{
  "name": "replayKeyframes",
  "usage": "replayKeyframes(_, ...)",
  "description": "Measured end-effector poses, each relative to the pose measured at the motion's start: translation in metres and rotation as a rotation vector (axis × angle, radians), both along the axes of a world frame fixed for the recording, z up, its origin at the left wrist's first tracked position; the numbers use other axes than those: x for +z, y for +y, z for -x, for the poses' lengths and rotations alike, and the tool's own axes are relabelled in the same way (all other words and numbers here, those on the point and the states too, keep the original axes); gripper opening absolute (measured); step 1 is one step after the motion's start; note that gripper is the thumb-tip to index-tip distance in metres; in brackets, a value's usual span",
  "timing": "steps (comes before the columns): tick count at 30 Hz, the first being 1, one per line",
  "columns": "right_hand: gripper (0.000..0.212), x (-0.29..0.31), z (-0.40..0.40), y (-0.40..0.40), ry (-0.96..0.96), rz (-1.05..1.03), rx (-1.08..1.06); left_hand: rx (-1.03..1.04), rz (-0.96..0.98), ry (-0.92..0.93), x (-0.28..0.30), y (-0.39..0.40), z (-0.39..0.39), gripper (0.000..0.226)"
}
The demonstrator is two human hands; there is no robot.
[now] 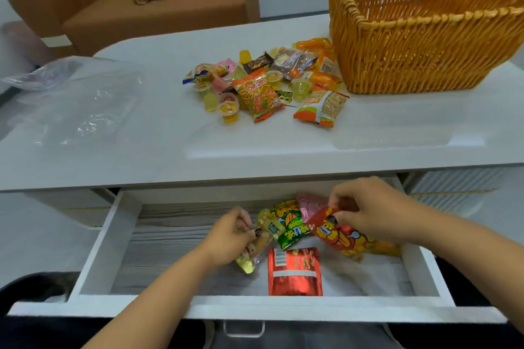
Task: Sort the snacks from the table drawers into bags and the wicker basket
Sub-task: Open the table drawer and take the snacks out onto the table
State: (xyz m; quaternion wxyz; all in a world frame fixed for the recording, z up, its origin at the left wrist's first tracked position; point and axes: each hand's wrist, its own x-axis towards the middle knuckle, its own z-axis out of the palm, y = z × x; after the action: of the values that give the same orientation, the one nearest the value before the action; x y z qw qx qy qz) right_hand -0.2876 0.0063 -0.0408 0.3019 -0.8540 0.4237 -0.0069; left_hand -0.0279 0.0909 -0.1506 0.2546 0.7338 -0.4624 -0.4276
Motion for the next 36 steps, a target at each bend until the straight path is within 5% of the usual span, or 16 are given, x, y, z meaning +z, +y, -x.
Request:
replayKeyframes(5, 0.012, 0.043, 0.012, -0.027, -0.281, -0.076, -0.144, 0.080, 0.059, 0.326, 0.025, 0.009, 0.022, 0.025)
replayKeyframes(12, 0.007, 0.065, 0.025, -0.057, -0.444, 0.094, -0.393, -0.053, 0.007, 0.286, 0.024, -0.036, 0.093, 0.010)
replayKeyframes(18, 0.005, 0.047, 0.017, -0.069, -0.335, 0.204, -0.414, -0.040, -0.107, 0.349, -0.004, -0.081, 0.185, 0.009)
replayKeyframes(24, 0.010, 0.046, 0.014, -0.084, -0.366, 0.228, -0.427, -0.031, -0.089, 0.287, -0.011, -0.098, 0.210, 0.044)
replayKeyframes(28, 0.010, 0.043, 0.006, -0.095, -0.573, 0.132, -0.561, -0.125, -0.171, 0.364, -0.014, -0.092, 0.206, 0.055)
replayKeyframes(31, 0.019, 0.040, -0.006, -0.102, -0.942, -0.168, -0.794, -0.287, -0.183, 0.212, -0.013, -0.086, 0.211, 0.075)
replayKeyframes(33, 0.015, 0.033, -0.013, -0.107, -1.097, -0.353, -0.905, -0.336, -0.151, 0.176, -0.012, -0.085, 0.212, 0.069)
replayKeyframes(36, 0.011, 0.019, -0.014, -0.110, -0.921, -0.322, -0.957, -0.328, -0.061, 0.203, -0.003, -0.081, 0.205, 0.047)
